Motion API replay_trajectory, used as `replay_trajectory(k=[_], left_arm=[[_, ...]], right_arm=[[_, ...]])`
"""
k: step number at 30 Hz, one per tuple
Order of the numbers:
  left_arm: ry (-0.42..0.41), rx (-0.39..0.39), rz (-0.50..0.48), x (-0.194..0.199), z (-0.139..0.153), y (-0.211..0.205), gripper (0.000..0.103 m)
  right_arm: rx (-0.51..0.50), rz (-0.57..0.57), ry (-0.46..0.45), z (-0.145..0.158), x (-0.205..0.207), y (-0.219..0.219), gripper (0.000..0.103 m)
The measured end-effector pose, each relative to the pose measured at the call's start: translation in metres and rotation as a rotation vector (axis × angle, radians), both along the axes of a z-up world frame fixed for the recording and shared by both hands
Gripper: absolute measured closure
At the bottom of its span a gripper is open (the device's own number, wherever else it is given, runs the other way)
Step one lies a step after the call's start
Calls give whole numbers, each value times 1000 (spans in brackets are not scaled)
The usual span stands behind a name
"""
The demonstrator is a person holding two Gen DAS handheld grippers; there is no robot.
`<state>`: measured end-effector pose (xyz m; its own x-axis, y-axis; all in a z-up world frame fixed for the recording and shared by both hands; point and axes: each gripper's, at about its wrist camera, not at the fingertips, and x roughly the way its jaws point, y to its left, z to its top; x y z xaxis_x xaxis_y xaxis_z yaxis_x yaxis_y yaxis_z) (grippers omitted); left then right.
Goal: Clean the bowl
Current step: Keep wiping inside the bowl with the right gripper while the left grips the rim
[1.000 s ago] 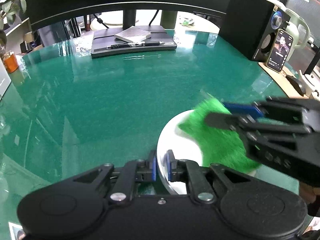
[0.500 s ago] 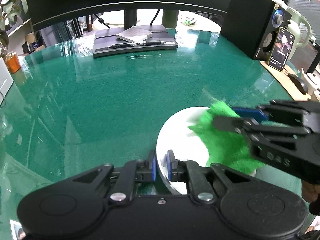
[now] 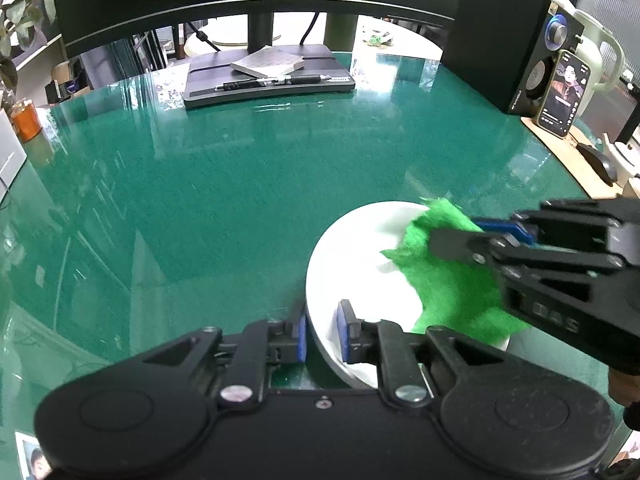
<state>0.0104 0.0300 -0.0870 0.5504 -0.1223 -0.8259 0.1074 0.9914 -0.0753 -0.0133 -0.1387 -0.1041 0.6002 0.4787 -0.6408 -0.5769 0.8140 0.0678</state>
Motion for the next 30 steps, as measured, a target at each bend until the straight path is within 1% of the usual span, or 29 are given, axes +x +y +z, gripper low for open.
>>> replay_trajectory(k=[4,8,12,14,16,18,20,24,28,30], left_arm=[[7,7,12,-1,-1,1,82],[4,6,16,-2,-1,1,82],[0,1,13,-3,-2,-1,82],[0,2,15,-5,-2,-1,82],[5,3,21,-6,-2,-1,80],[10,5,28,-8,-2,-1,76],[17,-1,31,-8,-1,2,76],[16,-24,42,0,2,11,76],[-8,14,8,10,4,6,76],[-4,14,4,15,0,6,75]], right_arm=[[-22,15,-18,0,6,14,89],[-14,14,-8,-1,3,7,92],[7,1,4,2,-7,-5,92],[8,-6,6,2,-1,-2,92],[18,-1,12,2,7,4,90],[14,18,0,1,11,12,87],[17,39,-1,0,13,16,86],[24,51,4,0,14,17,87],[37,44,10,1,15,14,88],[41,41,13,0,16,14,88]])
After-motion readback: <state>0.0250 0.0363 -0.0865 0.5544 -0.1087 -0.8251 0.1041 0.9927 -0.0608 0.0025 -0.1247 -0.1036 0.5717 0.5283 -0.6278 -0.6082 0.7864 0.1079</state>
